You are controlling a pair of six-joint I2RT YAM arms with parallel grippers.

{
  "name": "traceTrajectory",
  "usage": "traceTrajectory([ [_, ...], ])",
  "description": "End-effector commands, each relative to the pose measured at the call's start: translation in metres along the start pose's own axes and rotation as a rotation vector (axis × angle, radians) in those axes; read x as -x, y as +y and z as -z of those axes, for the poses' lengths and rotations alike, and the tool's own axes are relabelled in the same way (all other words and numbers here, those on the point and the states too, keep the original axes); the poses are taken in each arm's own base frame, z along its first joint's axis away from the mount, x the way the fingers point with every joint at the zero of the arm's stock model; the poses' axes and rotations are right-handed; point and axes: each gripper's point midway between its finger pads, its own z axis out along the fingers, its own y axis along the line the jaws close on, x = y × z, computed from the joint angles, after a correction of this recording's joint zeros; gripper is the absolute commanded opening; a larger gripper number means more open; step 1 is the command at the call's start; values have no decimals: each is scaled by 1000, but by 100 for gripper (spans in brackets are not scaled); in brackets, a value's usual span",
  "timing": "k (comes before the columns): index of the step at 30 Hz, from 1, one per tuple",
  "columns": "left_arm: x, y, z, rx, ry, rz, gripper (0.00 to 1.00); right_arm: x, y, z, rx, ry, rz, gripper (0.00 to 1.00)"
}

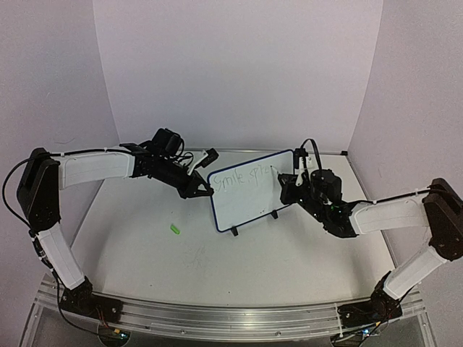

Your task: Write a sentence on the whiteboard

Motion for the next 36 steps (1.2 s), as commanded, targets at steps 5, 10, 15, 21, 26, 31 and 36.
traceTrajectory([
  [5, -18, 7, -7, 32, 83, 6, 0, 19, 2, -6, -11, -52, 1, 0],
  [10, -19, 7, -6, 34, 83, 6, 0, 6, -2, -5, -18, -25, -11, 0],
  [15, -18, 7, -6, 33, 82, 7, 0, -6, -6, -3, -27, -1, -20, 0],
  [21, -18, 7, -7, 32, 82, 8, 0, -11, -8, -4, -35, 11, -22, 0],
  [26, -18, 7, -6, 32, 81, 8, 0, -14, -9, -6, -42, 17, -22, 0],
  [31, -18, 7, -6, 31, 82, 8, 0, -8, -13, -4, -68, 2, -20, 0],
  [36, -18, 7, -6, 32, 81, 7, 0, 1, -14, -1, -77, -20, -18, 0],
])
